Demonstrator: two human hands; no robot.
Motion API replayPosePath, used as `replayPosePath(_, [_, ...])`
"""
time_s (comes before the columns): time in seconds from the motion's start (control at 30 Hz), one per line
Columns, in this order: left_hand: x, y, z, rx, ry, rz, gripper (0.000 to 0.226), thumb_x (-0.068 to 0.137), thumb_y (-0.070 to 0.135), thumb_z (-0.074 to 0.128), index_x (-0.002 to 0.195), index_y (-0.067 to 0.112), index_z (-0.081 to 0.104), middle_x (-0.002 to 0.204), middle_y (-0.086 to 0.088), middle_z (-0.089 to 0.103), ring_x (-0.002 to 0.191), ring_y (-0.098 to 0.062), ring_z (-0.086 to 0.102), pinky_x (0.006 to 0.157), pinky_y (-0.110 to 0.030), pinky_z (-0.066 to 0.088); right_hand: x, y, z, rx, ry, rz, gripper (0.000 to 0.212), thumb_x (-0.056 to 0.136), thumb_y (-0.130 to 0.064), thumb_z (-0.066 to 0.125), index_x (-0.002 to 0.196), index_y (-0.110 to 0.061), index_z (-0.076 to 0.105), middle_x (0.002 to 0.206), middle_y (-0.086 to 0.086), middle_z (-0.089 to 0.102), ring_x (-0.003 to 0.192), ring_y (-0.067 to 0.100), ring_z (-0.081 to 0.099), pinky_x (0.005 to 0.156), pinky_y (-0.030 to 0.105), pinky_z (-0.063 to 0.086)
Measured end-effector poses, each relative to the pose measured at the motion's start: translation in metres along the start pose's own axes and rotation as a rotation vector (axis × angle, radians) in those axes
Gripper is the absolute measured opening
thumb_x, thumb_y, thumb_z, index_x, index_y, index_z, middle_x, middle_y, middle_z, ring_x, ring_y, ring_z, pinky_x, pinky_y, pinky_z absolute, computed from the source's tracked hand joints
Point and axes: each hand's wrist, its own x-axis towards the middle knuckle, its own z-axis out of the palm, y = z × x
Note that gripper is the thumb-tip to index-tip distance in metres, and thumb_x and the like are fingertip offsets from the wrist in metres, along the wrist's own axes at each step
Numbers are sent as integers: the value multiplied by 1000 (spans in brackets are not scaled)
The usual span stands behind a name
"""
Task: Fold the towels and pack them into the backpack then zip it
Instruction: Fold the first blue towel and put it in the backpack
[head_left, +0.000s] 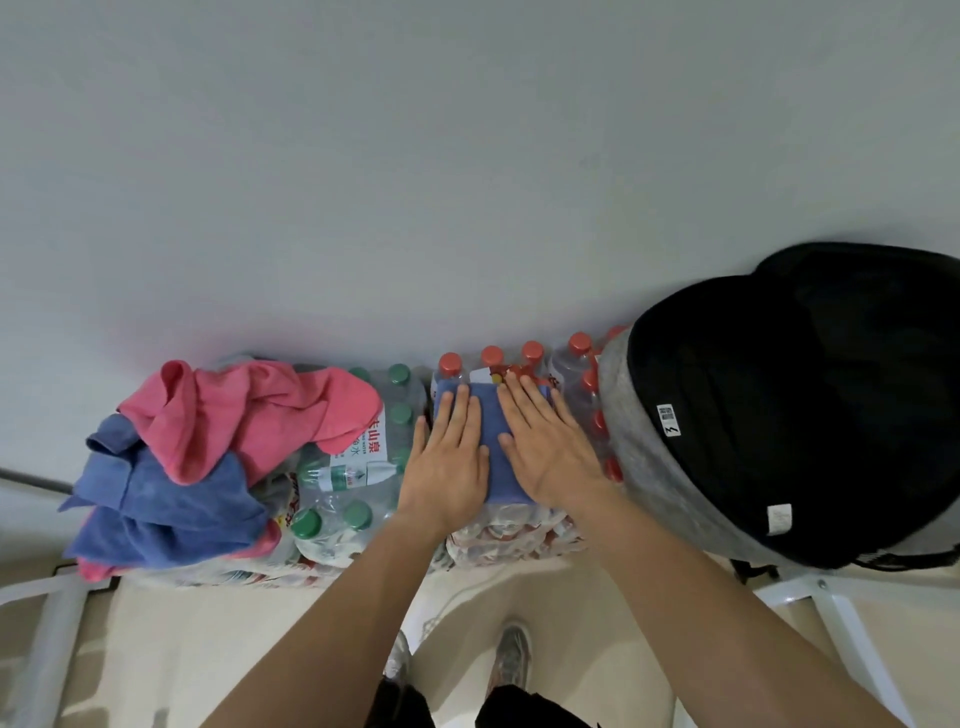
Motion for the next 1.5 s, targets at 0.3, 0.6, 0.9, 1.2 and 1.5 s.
replayPosePath(0.3, [5, -17, -11, -572, 54, -20, 55, 101, 23, 44, 153, 15, 31, 163, 3, 16, 150, -12, 11, 121, -29, 18, 5, 1, -19, 109, -86, -7, 71, 98, -48, 20, 158, -15, 2, 165, 2, 8, 152, 21, 5, 123, 50, 4])
replayPosePath(0.6, [-7, -19, -37, -571, -19, -439, 52, 84, 31, 70, 124, 9, 46, 110, -11, 62, 96, -32, 61, 74, -39, 50, 46, -9, -73, 226, -239, 9, 91, 71, -29, 75, 150, -23, 29, 142, 6, 45, 126, 31, 46, 102, 44, 41])
replayPosePath(0.9, [8, -16, -84, -687, -55, -288, 12, 76, 12, 66, 83, 14, 57, 75, -6, 59, 68, -25, 49, 53, -27, 35, 34, 8, -103, 631, -208, 63, 35, 74, -37, 79, 97, -21, 59, 94, -2, 64, 86, 19, 62, 69, 34, 48])
replayPosePath(1.2, [50, -19, -95, -576, -63, -238, 36, 71, 36, 82, 102, 26, 67, 96, 5, 69, 89, -14, 65, 80, -29, 52, 18, 39, -76, 973, -270, 264, 55, 59, -40, 88, 108, -21, 71, 103, -6, 74, 96, 13, 70, 86, 37, 58])
replayPosePath(1.5, [31, -23, -57, -403, -106, -485, 77, 76, 54, 74, 135, 14, 45, 128, -10, 59, 114, -31, 58, 88, -41, 51, 28, 38, -66, 906, -189, 425, 31, 79, -24, 79, 104, -10, 67, 102, 2, 71, 89, 19, 68, 76, 36, 56])
